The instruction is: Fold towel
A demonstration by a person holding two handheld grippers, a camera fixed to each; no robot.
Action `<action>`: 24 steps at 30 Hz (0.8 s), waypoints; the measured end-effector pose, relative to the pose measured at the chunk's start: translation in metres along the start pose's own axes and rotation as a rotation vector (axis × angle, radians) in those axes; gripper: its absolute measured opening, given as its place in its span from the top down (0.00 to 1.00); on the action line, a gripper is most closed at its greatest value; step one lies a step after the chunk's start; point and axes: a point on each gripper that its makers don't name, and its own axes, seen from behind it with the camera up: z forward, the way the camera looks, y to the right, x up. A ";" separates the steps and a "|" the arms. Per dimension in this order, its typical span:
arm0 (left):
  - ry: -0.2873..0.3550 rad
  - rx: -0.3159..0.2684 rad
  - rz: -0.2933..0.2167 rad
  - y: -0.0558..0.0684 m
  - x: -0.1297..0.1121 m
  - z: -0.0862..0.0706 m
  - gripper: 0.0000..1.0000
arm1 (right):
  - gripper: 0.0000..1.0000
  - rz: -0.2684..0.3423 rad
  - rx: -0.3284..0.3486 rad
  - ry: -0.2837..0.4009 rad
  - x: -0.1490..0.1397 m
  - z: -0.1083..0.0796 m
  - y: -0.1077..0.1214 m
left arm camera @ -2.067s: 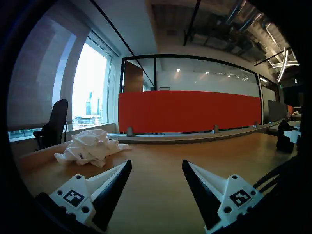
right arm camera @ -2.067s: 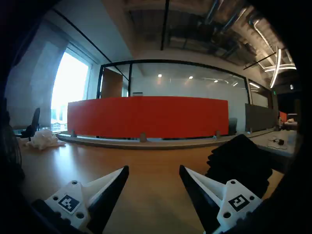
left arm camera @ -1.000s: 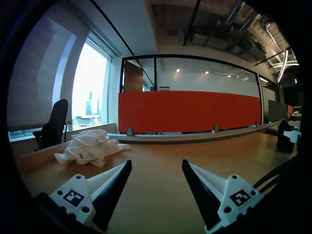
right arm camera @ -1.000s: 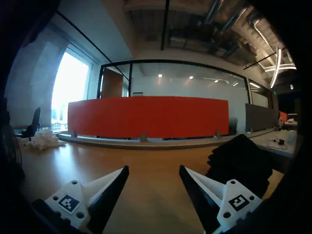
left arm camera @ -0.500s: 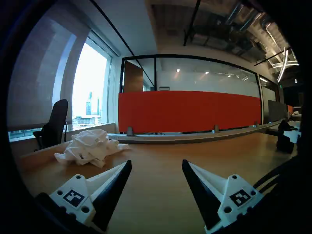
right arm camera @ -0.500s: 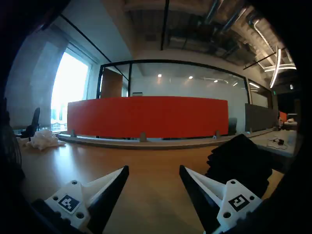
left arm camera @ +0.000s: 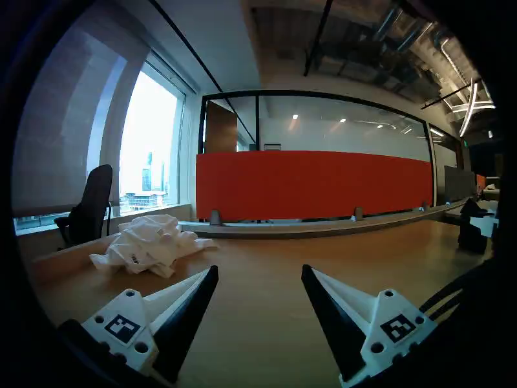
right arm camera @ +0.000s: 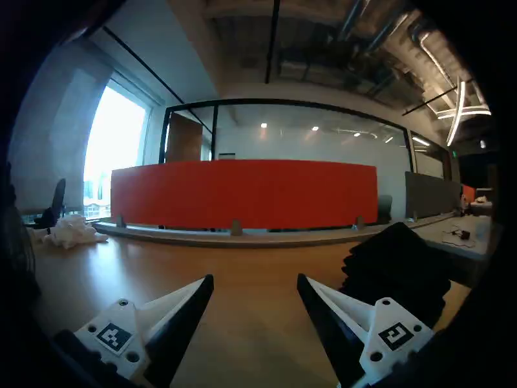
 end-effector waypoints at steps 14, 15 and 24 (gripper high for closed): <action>0.000 0.000 0.000 0.000 0.000 0.000 0.04 | 0.00 0.000 -0.002 0.000 0.000 0.001 0.001; 0.000 0.000 0.000 0.000 0.000 0.000 0.04 | 0.00 0.000 -0.003 0.000 0.000 0.001 0.001; 0.000 0.000 0.000 0.000 0.000 0.000 0.04 | 0.00 -0.001 -0.014 0.000 0.000 0.001 0.002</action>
